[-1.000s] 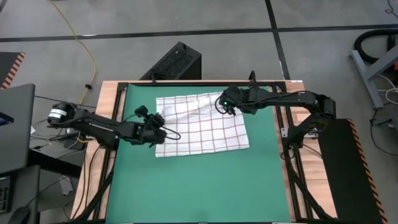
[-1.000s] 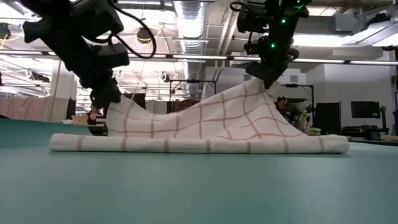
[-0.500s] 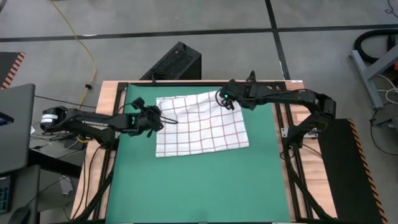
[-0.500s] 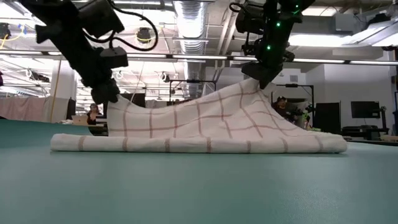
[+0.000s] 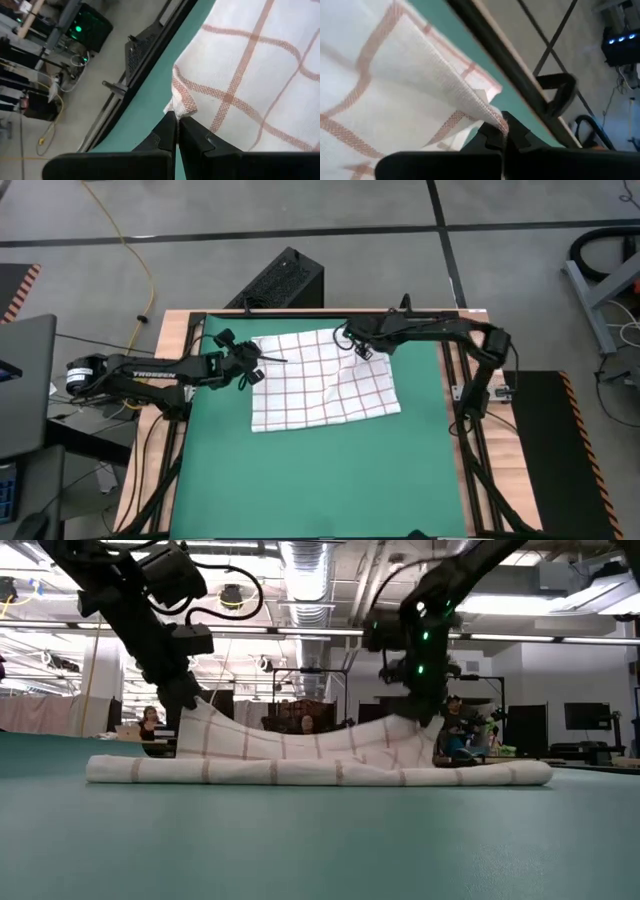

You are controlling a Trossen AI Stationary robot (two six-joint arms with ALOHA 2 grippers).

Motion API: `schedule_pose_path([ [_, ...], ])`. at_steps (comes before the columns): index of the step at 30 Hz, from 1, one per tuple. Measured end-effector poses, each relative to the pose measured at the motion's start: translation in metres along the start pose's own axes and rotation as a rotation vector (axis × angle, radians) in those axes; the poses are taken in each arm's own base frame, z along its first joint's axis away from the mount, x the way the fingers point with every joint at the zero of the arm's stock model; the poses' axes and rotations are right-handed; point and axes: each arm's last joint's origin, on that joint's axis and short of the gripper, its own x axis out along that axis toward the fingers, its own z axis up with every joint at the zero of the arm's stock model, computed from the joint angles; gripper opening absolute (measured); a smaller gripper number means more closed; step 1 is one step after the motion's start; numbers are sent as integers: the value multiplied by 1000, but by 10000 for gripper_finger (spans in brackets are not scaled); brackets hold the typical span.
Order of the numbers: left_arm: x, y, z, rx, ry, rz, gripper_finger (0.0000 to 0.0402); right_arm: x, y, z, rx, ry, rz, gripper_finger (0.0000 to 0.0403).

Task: Roll towel into tight, uniform cylinder
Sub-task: Fold the white towel

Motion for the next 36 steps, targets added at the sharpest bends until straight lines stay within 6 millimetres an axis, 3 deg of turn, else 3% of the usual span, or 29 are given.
schedule_pose_path([
  [8,7,8,5,-3,-31,9,0,22,17,-5,-80,65,-23,8],
  [18,25,23,6,-80,-65,-63,0,44,-2,-4,-17,137,17,15],
  [36,84,-3,-24,-26,83,-36,0,47,-3,-2,9,131,56,38],
])
